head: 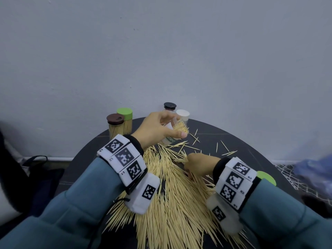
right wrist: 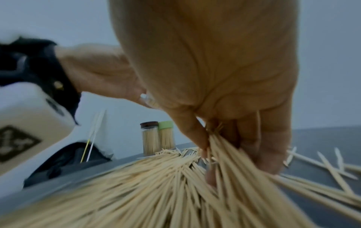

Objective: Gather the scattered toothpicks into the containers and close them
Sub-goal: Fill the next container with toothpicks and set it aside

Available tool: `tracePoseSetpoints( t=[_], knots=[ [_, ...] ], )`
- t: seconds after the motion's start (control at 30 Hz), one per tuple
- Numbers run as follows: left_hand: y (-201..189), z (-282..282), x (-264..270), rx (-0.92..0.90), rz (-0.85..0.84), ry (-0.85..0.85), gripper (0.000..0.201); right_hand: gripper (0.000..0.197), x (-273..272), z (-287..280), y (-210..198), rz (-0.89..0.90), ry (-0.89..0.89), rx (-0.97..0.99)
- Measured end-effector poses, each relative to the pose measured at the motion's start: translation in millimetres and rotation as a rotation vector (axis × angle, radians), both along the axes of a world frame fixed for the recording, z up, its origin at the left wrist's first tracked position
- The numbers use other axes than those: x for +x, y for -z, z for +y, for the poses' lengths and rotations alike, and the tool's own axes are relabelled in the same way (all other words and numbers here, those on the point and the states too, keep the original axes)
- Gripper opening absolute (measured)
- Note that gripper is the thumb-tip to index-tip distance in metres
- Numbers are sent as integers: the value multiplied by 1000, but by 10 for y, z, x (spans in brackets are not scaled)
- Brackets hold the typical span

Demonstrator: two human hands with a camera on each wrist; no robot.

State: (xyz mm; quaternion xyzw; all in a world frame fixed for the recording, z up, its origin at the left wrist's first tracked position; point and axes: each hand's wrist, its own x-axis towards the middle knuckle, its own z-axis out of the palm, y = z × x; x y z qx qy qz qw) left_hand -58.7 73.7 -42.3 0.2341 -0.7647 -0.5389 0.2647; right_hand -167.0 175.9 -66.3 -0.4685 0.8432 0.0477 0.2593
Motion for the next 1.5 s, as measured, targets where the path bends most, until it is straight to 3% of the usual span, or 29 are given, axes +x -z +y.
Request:
tracePoseSetpoints(
  t=[0.2,0.57,0.83,1.03,1.2,1.33,1.5],
  knots=[
    [-9,6,4,-12,-2,2,56,32,-148,25,93,-638,342,-361],
    [-7,-3,13,-9,13,-25,59,29,-323,-8,-52,-1098,436,-845],
    [8,35,0,-15,-39,28,51,28,-403,-27,-416,-1217,414,-1268],
    [69,76,-37,-87,-149,53,56,27,-429,-52,-524,-1237,354,-1464],
    [85,153,-62,-81,-148,120,53,25,-304,-97,-368,-1248,314,-1445],
    [48,200,-67,10,-43,133,46,22,-196,-94,-259,-1266,245,-1374],
    [21,195,-64,67,38,108,49,17,-136,-13,-217,-1098,76,-1346]
  ],
)
